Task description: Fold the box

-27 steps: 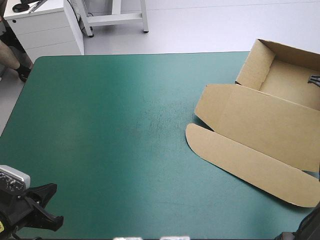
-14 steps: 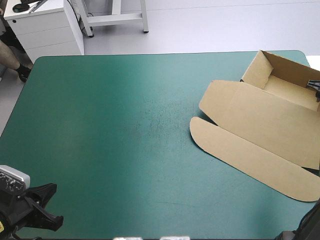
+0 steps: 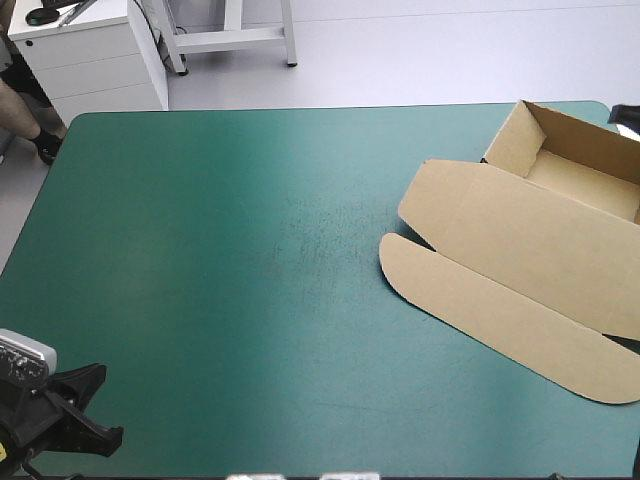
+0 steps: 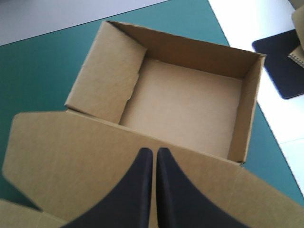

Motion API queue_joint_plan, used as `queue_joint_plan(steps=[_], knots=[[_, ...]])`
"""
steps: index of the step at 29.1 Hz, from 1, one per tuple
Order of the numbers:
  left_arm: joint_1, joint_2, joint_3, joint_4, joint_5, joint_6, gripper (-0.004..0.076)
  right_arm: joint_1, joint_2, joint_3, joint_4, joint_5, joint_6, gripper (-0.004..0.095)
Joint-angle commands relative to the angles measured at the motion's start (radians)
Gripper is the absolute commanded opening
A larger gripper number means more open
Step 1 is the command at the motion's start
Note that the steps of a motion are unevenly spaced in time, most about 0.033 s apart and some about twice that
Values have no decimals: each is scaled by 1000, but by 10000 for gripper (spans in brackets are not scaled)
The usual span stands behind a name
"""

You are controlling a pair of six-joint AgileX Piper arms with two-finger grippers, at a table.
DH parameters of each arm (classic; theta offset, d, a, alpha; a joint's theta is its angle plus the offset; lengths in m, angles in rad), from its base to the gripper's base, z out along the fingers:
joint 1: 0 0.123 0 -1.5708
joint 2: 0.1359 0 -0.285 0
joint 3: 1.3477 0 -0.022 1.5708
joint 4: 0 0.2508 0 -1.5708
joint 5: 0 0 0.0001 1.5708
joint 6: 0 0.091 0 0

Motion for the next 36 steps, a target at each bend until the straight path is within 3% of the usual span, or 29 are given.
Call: queue_joint_plan(steps=[1, 5, 10, 17, 24, 30, 36], knots=[[-5, -1, -9, 0, -61, -37, -9, 72, -155, 111, 16, 4, -28, -5], [-3, -60, 51, 22, -139, -37, -9, 221, -367, 349, 16, -26, -77, -5], [-3, -130, 140, 17, -179, -37, -10, 322, -595, 572, 16, -111, -88, -5], [-3, -221, 258, 0, -283, -37, -9, 330, -885, 854, -4, -179, -130, -5], [-3, -295, 352, 0, -353, -37, -9, 330, -1145, 1120, -7, -351, -169, -5], [-3, -326, 391, 0, -406, -17, -10, 330, -1281, 1236, -17, -403, -173, -5], [-3, -343, 397, 0, -426, 26, -9, 330, -1371, 1323, -103, -479, -96, -5]])
